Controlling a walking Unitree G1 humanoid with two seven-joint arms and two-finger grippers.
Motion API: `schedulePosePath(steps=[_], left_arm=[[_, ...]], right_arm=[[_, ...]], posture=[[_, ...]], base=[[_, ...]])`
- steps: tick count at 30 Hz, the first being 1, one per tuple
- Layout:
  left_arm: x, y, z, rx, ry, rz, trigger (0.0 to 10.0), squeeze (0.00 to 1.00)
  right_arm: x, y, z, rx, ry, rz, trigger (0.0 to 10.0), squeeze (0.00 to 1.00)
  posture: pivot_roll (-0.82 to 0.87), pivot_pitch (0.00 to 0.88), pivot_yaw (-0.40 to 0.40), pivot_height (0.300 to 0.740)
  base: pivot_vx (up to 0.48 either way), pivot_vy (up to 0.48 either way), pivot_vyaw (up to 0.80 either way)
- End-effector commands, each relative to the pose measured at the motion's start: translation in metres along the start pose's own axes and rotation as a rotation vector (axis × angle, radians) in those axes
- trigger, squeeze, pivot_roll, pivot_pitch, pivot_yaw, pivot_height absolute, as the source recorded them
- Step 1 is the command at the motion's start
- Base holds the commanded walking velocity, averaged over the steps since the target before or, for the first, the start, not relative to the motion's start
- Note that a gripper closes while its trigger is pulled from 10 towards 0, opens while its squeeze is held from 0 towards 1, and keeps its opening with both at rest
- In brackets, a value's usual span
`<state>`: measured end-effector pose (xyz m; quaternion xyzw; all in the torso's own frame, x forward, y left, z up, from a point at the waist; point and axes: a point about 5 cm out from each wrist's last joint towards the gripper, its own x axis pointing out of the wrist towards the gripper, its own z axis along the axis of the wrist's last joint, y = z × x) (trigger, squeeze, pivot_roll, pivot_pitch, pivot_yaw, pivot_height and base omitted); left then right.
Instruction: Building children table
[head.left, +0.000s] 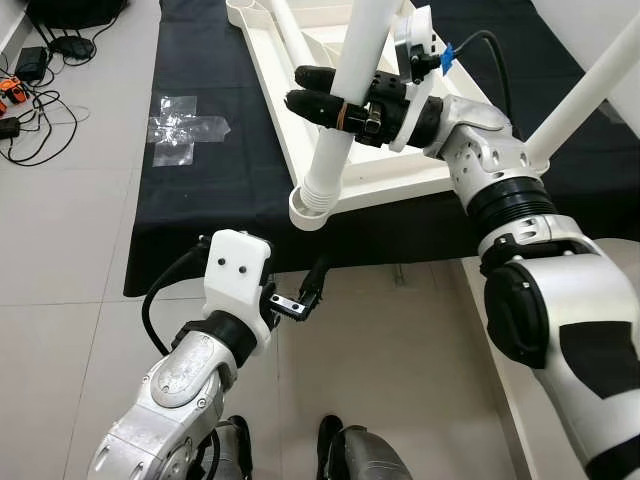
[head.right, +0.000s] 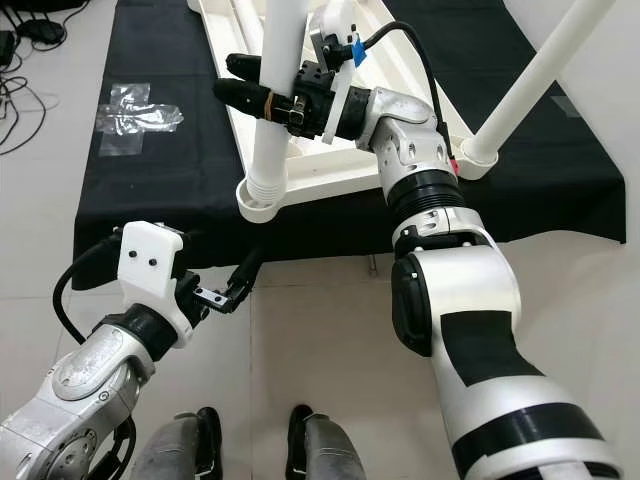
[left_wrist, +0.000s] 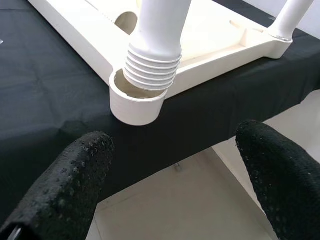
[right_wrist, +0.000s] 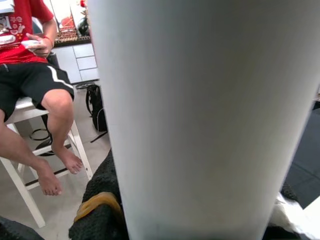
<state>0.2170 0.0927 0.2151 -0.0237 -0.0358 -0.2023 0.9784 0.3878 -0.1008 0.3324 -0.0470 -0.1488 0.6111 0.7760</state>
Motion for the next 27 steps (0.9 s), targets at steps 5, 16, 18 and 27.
schedulePosePath(steps=[5, 16, 18, 27], left_arm=[[-0.003, -0.001, 0.001, 0.004, 0.001, -0.004, 10.0, 0.0], [-0.003, -0.001, 0.002, 0.005, 0.0, -0.006, 10.0, 0.0], [-0.002, -0.001, 0.002, 0.002, -0.001, -0.006, 10.0, 0.0], [-0.002, -0.002, 0.001, 0.003, 0.001, -0.006, 10.0, 0.0]], right_arm=[[-0.002, 0.003, -0.009, 0.011, 0.007, 0.021, 10.0, 0.0], [0.007, 0.006, -0.011, 0.002, 0.001, 0.031, 10.0, 0.0], [0.011, 0.007, -0.009, -0.002, -0.004, 0.032, 10.0, 0.0], [0.014, 0.007, -0.008, -0.011, -0.005, 0.032, 10.0, 0.0]], posture=[[0.08, 0.289, -0.107, 0.74], [0.08, 0.29, -0.106, 0.74], [0.08, 0.29, -0.107, 0.74], [0.08, 0.29, -0.112, 0.74]], base=[[0.0, 0.0, 0.0], [0.0, 0.0, 0.0], [0.0, 0.0, 0.0], [0.0, 0.0, 0.0]])
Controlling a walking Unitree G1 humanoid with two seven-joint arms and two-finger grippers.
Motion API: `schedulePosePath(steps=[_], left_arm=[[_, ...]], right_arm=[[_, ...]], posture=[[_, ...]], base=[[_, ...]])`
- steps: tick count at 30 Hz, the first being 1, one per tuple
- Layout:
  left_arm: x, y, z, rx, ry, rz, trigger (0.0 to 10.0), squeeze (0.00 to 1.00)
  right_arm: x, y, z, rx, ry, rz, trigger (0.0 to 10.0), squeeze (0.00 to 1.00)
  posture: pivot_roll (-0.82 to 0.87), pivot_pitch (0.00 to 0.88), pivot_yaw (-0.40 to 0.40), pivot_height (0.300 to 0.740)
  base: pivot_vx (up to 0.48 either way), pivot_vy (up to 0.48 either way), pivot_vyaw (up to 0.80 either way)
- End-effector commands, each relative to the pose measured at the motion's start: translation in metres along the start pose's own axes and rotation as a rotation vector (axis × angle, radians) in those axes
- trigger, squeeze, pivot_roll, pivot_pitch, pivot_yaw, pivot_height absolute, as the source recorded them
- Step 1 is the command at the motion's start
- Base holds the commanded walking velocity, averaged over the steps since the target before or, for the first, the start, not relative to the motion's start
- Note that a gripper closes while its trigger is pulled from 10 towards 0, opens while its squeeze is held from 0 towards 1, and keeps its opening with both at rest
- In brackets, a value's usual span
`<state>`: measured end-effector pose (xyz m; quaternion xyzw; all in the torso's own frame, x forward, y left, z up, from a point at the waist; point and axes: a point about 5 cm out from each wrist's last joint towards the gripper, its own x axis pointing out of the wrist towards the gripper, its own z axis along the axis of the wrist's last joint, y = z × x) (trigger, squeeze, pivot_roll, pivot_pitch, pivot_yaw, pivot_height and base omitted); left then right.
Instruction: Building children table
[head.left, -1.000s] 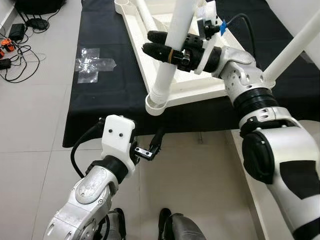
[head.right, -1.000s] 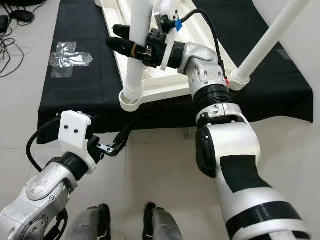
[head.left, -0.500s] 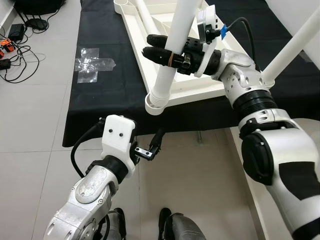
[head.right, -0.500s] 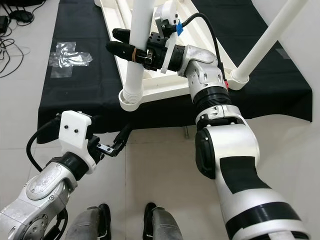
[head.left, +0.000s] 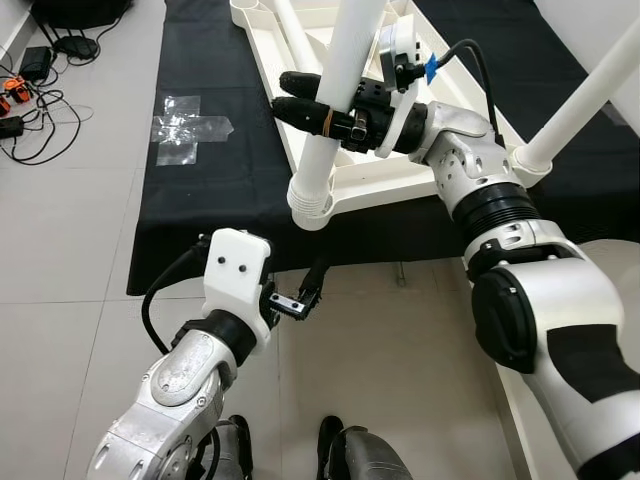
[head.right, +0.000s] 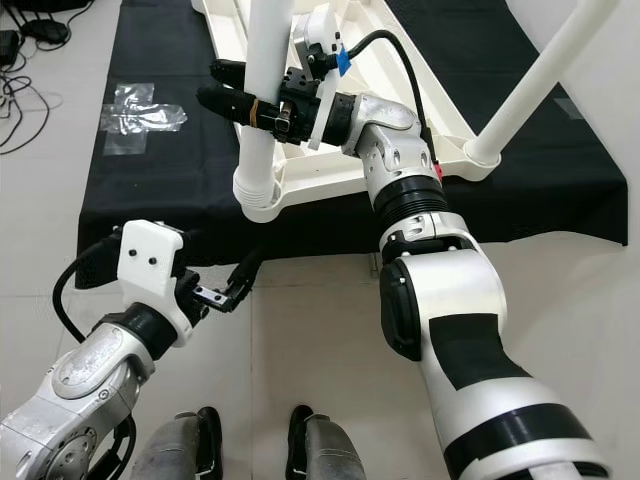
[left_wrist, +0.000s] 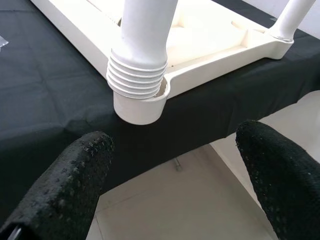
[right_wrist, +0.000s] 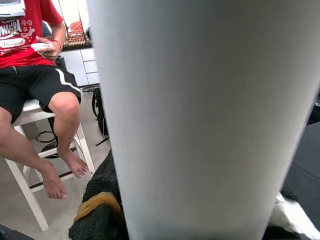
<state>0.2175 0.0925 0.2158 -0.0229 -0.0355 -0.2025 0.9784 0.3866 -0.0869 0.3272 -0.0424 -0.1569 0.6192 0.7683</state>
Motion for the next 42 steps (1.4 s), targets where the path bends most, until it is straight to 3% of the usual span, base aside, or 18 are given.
schedulePosePath(steps=[1, 25, 42], left_arm=[[-0.003, -0.002, 0.001, 0.001, 0.001, -0.005, 10.0, 0.0], [-0.002, -0.001, 0.001, 0.005, -0.001, -0.004, 10.0, 0.0], [-0.002, -0.001, 0.002, 0.008, -0.007, -0.002, 10.0, 0.0]], right_arm=[[0.002, 0.001, -0.001, -0.012, 0.017, 0.012, 10.0, 0.0], [-0.008, -0.003, 0.004, -0.052, 0.061, 0.006, 10.0, 0.0], [-0.01, -0.001, -0.014, -0.052, 0.104, -0.044, 10.0, 0.0]], posture=[[0.08, 0.29, -0.112, 0.74], [0.07, 0.289, -0.108, 0.74], [0.07, 0.277, -0.104, 0.74]], base=[[0.0, 0.0, 0.0], [0.0, 0.0, 0.0], [0.0, 0.0, 0.0]])
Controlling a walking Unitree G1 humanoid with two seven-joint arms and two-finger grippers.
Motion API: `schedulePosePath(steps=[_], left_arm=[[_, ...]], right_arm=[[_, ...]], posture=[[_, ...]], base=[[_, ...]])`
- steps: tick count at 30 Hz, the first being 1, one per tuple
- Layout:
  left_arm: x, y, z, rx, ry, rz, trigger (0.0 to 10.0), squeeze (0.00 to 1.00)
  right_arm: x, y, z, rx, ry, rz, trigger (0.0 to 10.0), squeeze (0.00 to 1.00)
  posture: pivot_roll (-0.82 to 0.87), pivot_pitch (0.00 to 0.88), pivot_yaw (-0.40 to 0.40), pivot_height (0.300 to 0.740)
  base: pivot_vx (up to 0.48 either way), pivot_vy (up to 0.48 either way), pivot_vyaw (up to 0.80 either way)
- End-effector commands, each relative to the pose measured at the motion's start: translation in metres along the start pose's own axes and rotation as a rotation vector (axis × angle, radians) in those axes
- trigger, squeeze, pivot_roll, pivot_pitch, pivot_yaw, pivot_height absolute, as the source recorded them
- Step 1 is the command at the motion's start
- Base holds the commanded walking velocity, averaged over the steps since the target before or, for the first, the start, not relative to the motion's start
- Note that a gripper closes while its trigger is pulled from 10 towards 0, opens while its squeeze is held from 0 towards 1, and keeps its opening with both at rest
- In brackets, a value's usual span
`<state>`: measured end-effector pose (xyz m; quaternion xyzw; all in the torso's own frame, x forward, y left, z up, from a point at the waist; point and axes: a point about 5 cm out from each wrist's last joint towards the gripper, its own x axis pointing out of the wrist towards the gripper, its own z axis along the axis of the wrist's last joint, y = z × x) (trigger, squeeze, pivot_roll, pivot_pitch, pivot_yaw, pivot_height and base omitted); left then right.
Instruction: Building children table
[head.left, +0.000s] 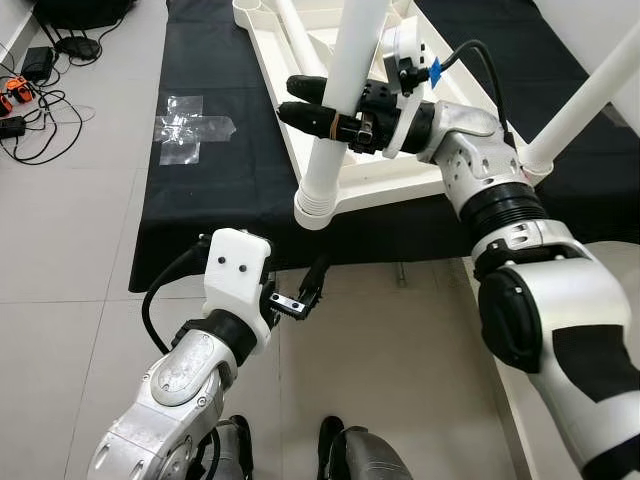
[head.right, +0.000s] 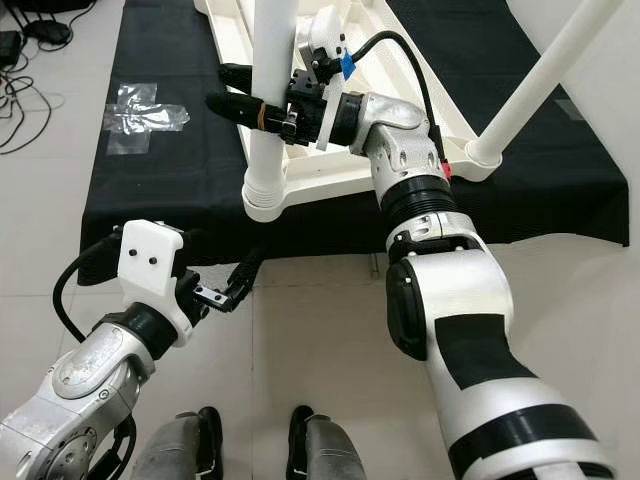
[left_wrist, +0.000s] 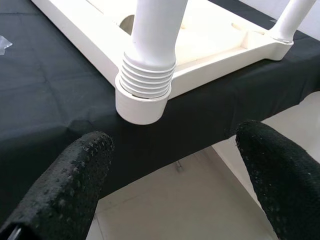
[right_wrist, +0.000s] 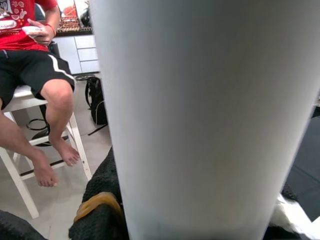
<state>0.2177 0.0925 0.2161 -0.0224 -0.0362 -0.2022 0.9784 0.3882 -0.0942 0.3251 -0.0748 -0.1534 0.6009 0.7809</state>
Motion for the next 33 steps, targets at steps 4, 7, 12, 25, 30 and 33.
schedulePosePath(steps=[4, 7, 12, 25, 30, 33], left_arm=[[-0.002, -0.001, 0.002, 0.007, -0.009, -0.005, 10.0, 0.0], [-0.001, -0.001, 0.002, 0.007, -0.01, -0.006, 10.0, 0.0], [-0.001, -0.001, 0.002, 0.007, -0.012, -0.006, 10.0, 0.0], [-0.001, -0.001, 0.004, 0.008, -0.017, 0.0, 10.0, 0.0], [-0.001, 0.0, 0.004, 0.011, -0.018, 0.003, 10.0, 0.0], [-0.001, 0.001, 0.004, 0.012, -0.019, 0.003, 10.0, 0.0]], right_arm=[[-0.002, 0.002, -0.017, -0.003, 0.068, -0.052, 10.0, 0.0], [-0.002, 0.002, -0.021, -0.003, 0.084, -0.072, 10.0, 0.0], [0.001, 0.002, -0.027, 0.002, 0.122, -0.123, 10.0, 0.0], [0.011, -0.01, -0.021, 0.012, 0.172, -0.338, 10.0, 0.0], [0.007, -0.019, -0.022, 0.05, 0.195, -0.498, 10.0, 0.0], [0.002, -0.023, -0.026, 0.063, 0.217, -0.581, 10.0, 0.0]], posture=[[0.07, 0.272, -0.105, 0.74], [0.07, 0.272, -0.105, 0.74], [0.07, 0.27, -0.106, 0.74], [0.07, 0.277, -0.11, 0.74], [0.07, 0.278, -0.11, 0.74], [0.07, 0.279, -0.108, 0.74]], base=[[0.0, 0.0, 0.0], [0.0, 0.0, 0.0], [0.0, 0.0, 0.0], [0.0, 0.0, 0.0], [0.0, 0.0, 0.0], [0.0, 0.0, 0.0]])
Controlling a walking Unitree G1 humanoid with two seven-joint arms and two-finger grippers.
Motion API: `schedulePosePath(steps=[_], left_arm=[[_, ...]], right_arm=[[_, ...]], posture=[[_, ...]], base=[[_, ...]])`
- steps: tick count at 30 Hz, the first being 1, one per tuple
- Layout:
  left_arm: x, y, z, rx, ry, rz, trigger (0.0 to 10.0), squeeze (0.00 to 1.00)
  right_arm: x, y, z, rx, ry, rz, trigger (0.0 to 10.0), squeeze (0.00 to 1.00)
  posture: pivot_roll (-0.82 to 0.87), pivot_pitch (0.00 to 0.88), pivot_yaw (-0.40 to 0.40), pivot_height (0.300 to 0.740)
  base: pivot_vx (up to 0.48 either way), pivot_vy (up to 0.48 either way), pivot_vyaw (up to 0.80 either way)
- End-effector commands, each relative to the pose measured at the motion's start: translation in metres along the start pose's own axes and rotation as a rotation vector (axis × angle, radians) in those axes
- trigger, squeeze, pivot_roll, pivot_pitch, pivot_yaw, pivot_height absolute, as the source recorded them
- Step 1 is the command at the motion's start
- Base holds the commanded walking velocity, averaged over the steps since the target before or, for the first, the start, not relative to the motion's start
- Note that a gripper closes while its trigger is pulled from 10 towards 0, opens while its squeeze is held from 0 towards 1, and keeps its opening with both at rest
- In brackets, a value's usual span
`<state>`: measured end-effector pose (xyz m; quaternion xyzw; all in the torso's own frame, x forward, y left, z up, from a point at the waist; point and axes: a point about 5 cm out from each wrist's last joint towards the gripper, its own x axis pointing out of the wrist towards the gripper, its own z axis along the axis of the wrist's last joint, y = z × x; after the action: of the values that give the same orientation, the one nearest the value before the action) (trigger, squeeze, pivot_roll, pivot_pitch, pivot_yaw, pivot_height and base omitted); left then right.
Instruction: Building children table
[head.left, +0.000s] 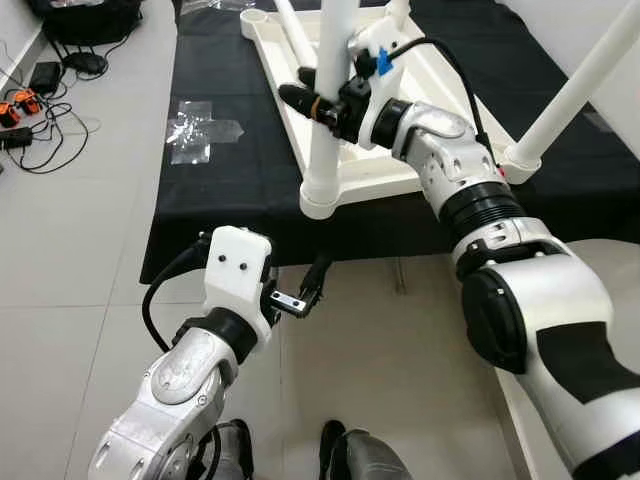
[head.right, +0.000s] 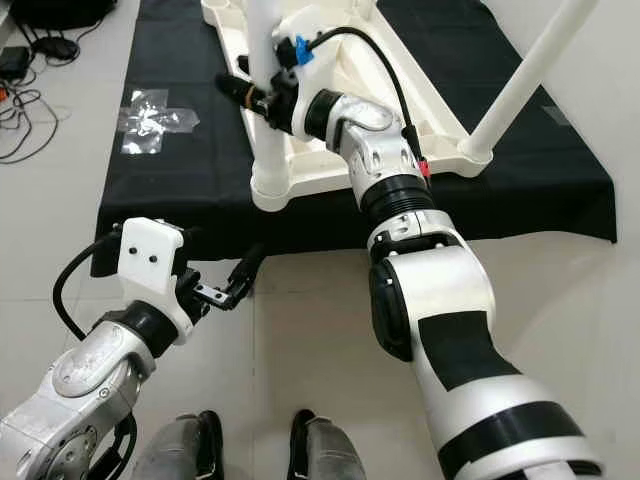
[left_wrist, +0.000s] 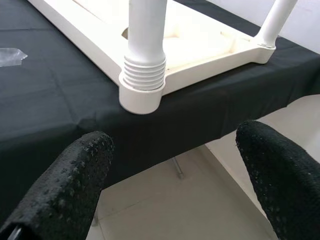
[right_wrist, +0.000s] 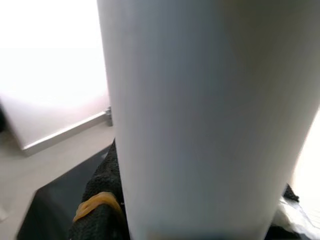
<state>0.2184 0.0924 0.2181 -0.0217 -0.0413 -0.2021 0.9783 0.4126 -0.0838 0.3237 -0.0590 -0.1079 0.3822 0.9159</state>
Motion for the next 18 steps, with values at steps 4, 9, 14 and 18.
schedulePosePath(steps=[4, 9, 14, 18], left_arm=[[-0.0013, 0.0021, 0.0021, 0.013, -0.009, 0.005, 10.0, 0.0], [-0.0013, 0.0029, 0.0024, 0.016, -0.009, 0.005, 10.0, 0.0], [-0.0004, 0.0035, 0.0026, 0.019, -0.009, 0.004, 10.0, 0.0], [-0.0003, 0.0037, 0.0025, 0.019, -0.009, 0.005, 10.0, 0.0]], right_arm=[[-0.011, -0.0135, -0.0201, 0.019, 0.083, -0.126, 10.0, 0.0], [-0.0122, -0.015, -0.0197, 0.022, 0.063, -0.146, 10.0, 0.0], [-0.0151, -0.0133, -0.0197, 0.033, 0.009, -0.107, 10.0, 0.0], [-0.0171, -0.0137, -0.0245, 0.038, 0.023, -0.108, 10.0, 0.0]], posture=[[0.07, 0.282, -0.107, 0.74], [0.07, 0.283, -0.104, 0.74], [0.08, 0.284, -0.103, 0.74], [0.08, 0.284, -0.103, 0.74]], base=[[0.0, 0.0, 0.0], [0.0, 0.0, 0.0], [0.0, 0.0, 0.0], [0.0, 0.0, 0.0]])
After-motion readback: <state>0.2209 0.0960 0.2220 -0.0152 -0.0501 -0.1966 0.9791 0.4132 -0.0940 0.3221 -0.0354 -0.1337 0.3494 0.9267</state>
